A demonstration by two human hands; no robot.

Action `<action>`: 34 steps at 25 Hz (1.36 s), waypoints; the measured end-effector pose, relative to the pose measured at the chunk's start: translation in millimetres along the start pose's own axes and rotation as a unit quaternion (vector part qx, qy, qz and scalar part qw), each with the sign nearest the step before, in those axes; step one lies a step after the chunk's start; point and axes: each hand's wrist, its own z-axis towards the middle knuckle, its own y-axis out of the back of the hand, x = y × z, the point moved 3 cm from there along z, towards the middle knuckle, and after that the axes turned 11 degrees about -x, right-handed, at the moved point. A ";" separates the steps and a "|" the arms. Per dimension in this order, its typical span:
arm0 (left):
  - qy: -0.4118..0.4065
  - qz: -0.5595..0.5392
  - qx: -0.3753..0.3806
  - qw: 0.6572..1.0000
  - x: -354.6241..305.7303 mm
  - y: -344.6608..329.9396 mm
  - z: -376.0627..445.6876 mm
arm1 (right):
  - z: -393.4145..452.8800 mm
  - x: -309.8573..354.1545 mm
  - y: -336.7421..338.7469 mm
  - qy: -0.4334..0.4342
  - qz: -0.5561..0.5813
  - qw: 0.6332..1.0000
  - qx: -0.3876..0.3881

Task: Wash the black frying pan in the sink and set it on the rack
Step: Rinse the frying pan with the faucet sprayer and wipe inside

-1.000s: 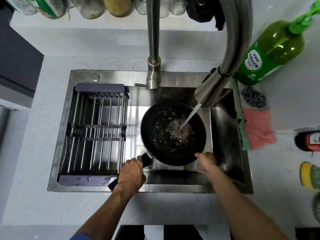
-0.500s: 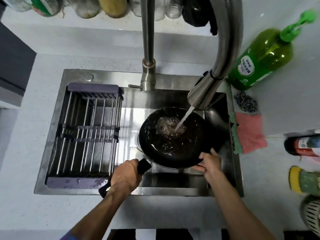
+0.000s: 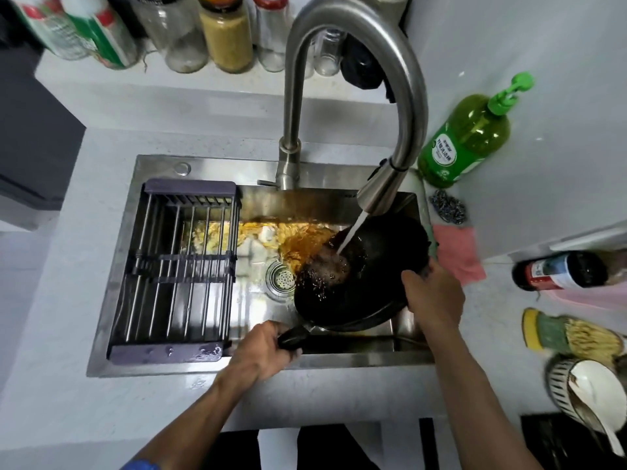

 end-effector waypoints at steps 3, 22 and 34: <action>0.079 -0.155 0.001 0.985 -5.3 7.5 -7.7 | -5.5 15.0 11.2 0.042 -0.055 0.998 -0.002; 0.014 0.080 -0.054 0.995 -11.5 42.9 1.5 | -4.4 -63.3 -54.2 -0.202 0.191 0.950 0.140; -0.031 0.359 -0.165 0.918 19.1 -4.1 47.2 | 2.8 -69.1 -224.9 0.283 -0.164 0.906 0.268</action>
